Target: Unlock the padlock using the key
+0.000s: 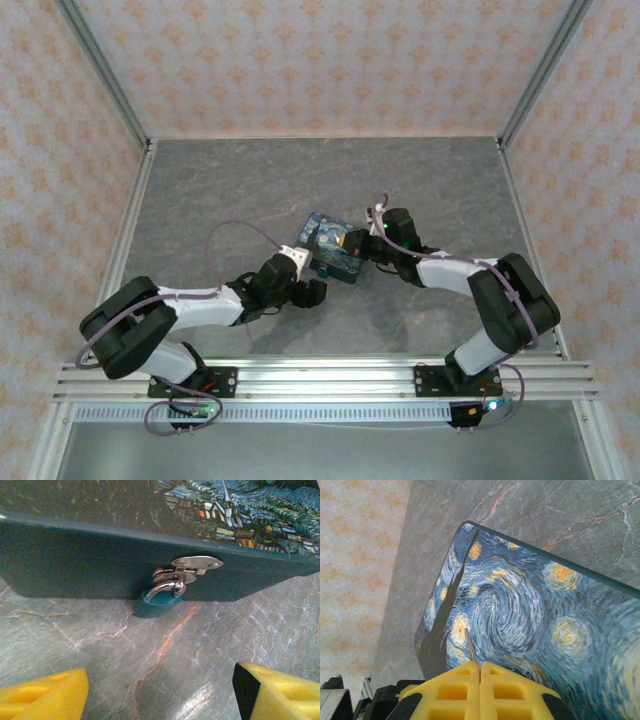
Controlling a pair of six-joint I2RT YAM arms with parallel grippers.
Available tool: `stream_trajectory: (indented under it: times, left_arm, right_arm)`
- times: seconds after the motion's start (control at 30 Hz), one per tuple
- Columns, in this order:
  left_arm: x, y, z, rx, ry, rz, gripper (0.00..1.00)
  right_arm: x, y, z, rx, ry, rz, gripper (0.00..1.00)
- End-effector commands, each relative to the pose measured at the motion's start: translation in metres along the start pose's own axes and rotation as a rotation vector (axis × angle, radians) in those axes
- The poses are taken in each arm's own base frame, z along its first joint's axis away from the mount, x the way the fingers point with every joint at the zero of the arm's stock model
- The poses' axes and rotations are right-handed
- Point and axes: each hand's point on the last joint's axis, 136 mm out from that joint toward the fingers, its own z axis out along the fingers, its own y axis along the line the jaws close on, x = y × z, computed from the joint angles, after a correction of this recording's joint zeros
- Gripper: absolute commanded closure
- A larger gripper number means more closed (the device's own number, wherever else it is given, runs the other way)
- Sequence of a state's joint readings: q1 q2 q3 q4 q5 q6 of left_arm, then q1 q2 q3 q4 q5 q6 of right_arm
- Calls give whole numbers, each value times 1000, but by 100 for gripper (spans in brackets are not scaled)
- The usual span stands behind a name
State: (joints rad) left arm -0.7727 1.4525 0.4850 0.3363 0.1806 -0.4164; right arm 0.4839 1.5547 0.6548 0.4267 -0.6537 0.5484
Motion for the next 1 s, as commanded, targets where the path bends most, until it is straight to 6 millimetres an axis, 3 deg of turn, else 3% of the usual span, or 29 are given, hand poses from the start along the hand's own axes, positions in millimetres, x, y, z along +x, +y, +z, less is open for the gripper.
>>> stream_trajectory:
  times: [0.0, 0.67, 0.97]
  left_arm:
    - [-29, -14, 5, 28, -100, 28, 25]
    - [-30, -3, 41, -47, -96, 65, 34]
    - [-31, -13, 46, -1, -87, 53, 39]
  right_arm:
    - [24, -33, -1, 135, 73, 37, 100]
    - [26, -32, -3, 133, 82, 30, 100]
    - [25, -30, -4, 131, 80, 28, 100]
